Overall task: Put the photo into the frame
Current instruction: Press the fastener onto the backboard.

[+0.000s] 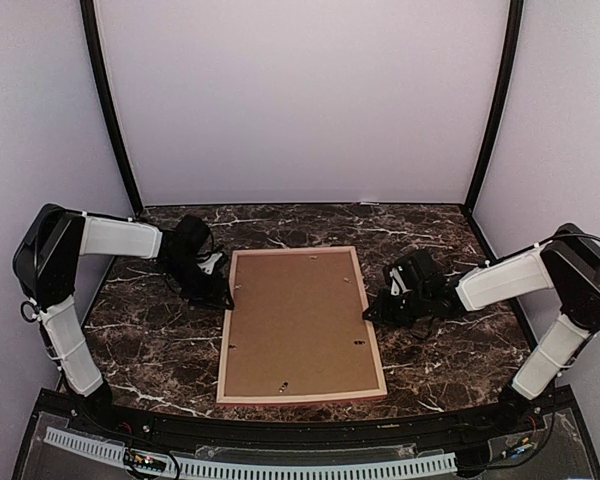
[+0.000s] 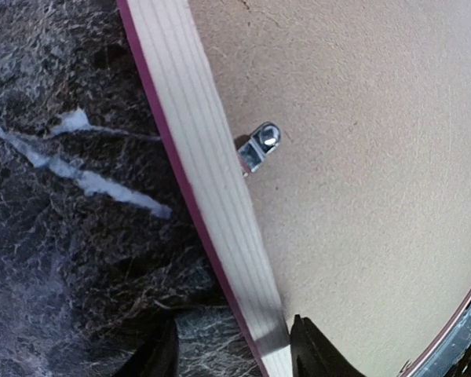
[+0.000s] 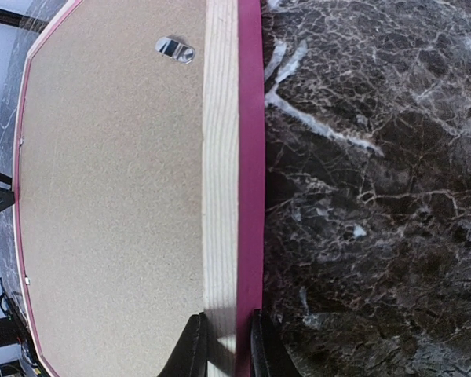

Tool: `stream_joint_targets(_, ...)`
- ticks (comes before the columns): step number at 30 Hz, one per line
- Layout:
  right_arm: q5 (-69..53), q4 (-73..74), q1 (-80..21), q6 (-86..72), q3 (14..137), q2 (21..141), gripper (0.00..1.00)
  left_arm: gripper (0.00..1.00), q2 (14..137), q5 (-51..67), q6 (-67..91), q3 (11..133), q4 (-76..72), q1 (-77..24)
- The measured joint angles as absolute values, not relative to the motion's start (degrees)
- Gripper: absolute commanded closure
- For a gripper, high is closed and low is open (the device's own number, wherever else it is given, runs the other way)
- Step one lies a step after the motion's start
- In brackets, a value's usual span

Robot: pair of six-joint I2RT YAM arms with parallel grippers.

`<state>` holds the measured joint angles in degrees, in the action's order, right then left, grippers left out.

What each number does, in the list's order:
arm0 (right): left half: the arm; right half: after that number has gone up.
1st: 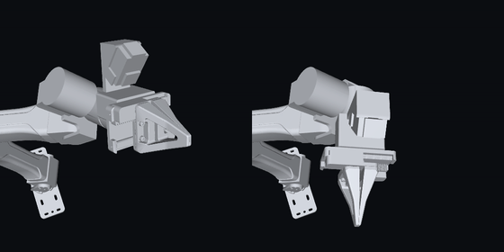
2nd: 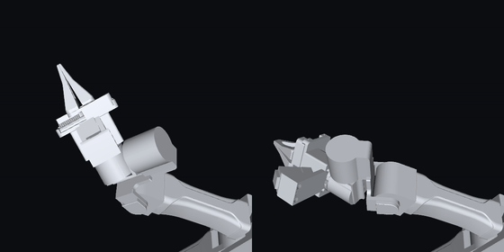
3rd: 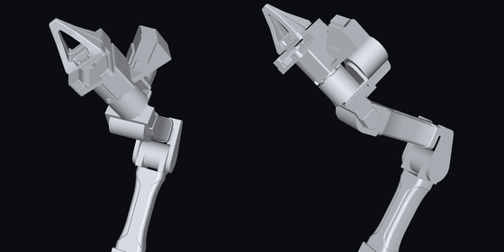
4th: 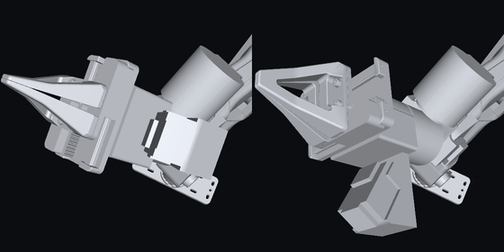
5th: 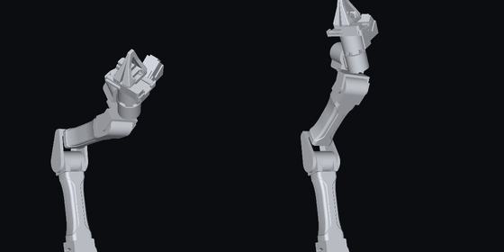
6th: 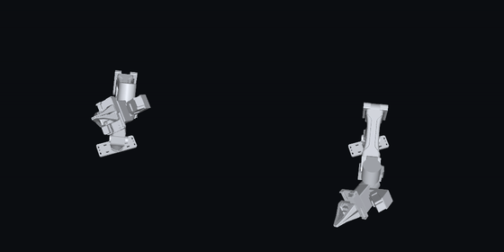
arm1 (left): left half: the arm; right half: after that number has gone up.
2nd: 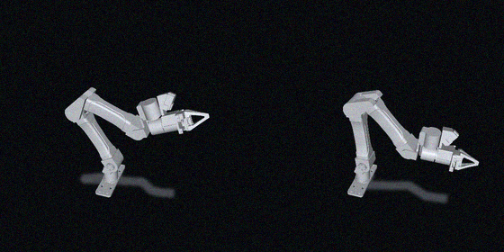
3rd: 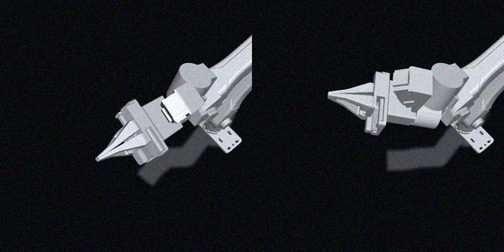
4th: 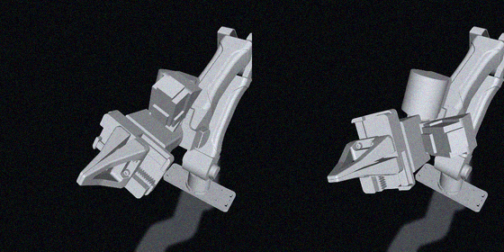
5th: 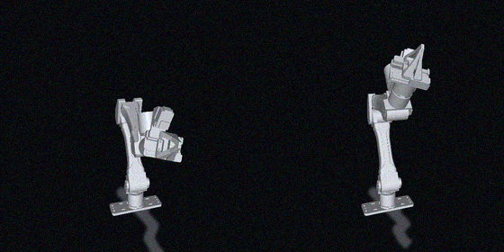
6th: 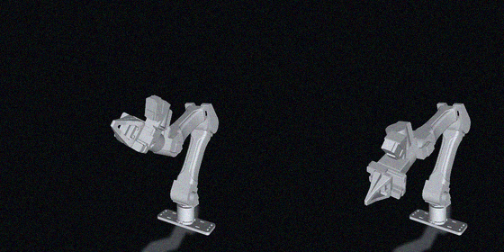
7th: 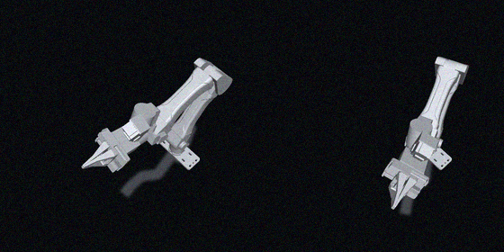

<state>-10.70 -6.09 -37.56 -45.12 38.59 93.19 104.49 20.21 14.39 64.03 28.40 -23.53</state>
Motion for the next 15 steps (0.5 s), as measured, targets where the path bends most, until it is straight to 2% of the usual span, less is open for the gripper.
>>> stream_joint_targets(7, -9.0, -6.1, -39.9, -47.6, 37.5, 91.9, 0.85, 0.65, 104.1, 21.7, 17.0, 62.5, 26.0, -24.5)
stream_joint_targets(15, -8.4, -2.5, -41.0, -48.7, 37.3, 90.2, 0.61, 0.77, 103.2, 21.3, 20.9, 60.2, 23.4, -25.4)
